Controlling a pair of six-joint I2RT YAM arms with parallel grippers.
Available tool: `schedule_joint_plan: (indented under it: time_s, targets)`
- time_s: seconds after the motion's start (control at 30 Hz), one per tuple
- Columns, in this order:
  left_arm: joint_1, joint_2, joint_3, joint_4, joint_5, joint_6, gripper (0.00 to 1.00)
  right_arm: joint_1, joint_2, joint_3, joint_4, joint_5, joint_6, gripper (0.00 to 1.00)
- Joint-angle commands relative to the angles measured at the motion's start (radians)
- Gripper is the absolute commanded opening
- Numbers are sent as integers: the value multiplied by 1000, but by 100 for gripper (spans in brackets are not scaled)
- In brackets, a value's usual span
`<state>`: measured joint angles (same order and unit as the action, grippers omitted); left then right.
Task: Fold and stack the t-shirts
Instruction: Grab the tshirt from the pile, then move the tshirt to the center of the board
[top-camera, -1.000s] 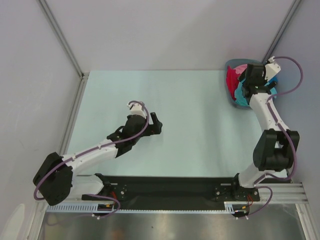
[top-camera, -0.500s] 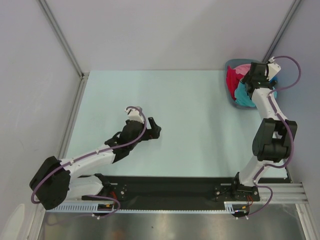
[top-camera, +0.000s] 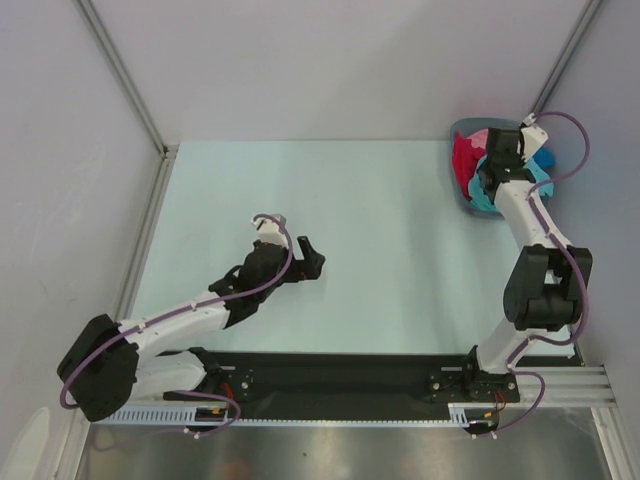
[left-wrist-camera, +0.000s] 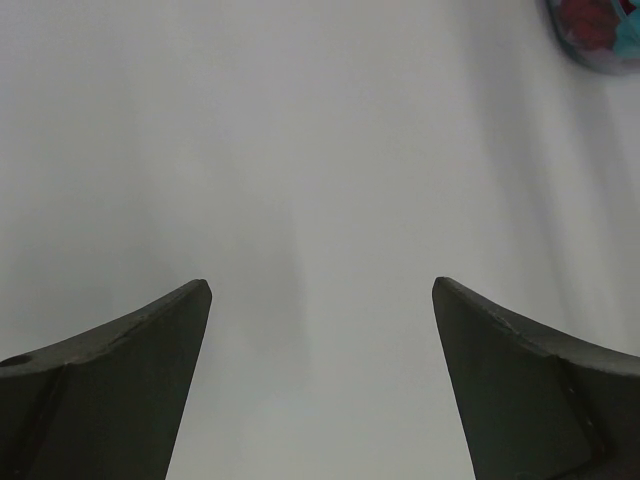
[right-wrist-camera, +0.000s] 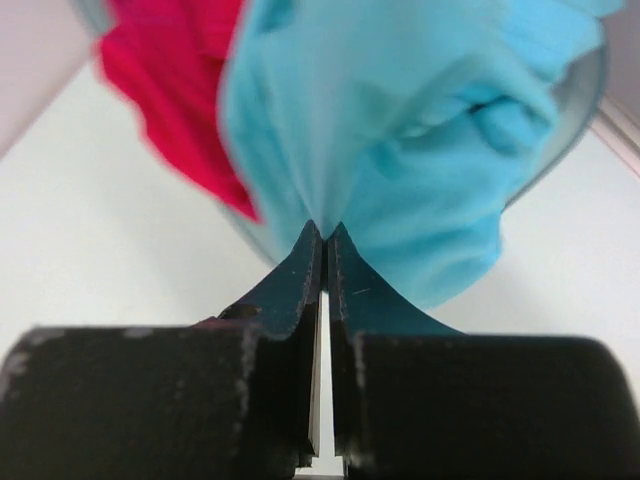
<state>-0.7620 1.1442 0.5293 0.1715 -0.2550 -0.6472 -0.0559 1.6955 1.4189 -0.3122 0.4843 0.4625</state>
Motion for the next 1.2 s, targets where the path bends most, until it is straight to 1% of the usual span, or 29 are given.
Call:
schedule_joint_plan:
  time_s: [0.0, 0.1, 0.13, 0.17, 0.2, 0.23, 0.4, 0.47, 0.53, 0.57, 0.67, 0.7, 0.8, 0.83, 0.9, 1.0, 1.13, 1.17]
  targets:
    - [-17, -24, 6, 25, 7, -9, 100, 89, -103, 63, 61, -52, -16, 0]
    - [-29, -21, 18, 13, 0, -12, 100, 189, -115, 136, 33, -62, -41, 0]
    - [-33, -21, 23, 11, -1, -14, 100, 209, -120, 199, 25, -72, -44, 0]
    - [-42, -23, 23, 10, -3, -15, 100, 256, -122, 230, 16, -85, -45, 0]
    - [-45, -20, 26, 8, -7, -17, 100, 278, -122, 261, -2, -98, -54, 0]
    - [-48, -20, 28, 5, -7, -20, 100, 301, -122, 328, -13, -111, -56, 0]
    - [-72, -8, 35, -3, -16, -35, 100, 459, -134, 468, -66, -182, -55, 0]
    - [-85, 0, 44, -6, -21, -37, 100, 491, -135, 526, -82, -228, -42, 0]
    - [-94, 3, 55, -13, -29, -37, 100, 540, -142, 543, -97, -237, -38, 0]
    - [-102, 8, 58, -17, -33, -37, 100, 550, -148, 542, -99, -256, -25, 0]
    - [-115, 14, 70, -29, -41, -39, 100, 568, -194, 464, -93, -247, -16, 0]
    - [-118, 12, 74, -32, -46, -37, 100, 568, -232, 378, -78, -239, -16, 0]
    - [-128, 15, 80, -43, -56, -34, 100, 568, -325, 228, -41, -224, -7, 0]
    - [-128, 17, 81, -44, -58, -32, 100, 568, -342, 201, -38, -228, -5, 0]
    - [-131, 31, 87, -47, -58, -31, 100, 568, -359, 181, -56, -242, -15, 0]
    - [-140, 49, 106, -49, -59, -32, 100, 571, -324, 244, -143, -276, -39, 0]
    - [-145, 71, 150, -64, -81, -32, 100, 573, -336, 224, -137, -315, -30, 0]
    - [-145, 74, 159, -72, -87, -25, 100, 571, -342, 197, -136, -319, -27, 0]
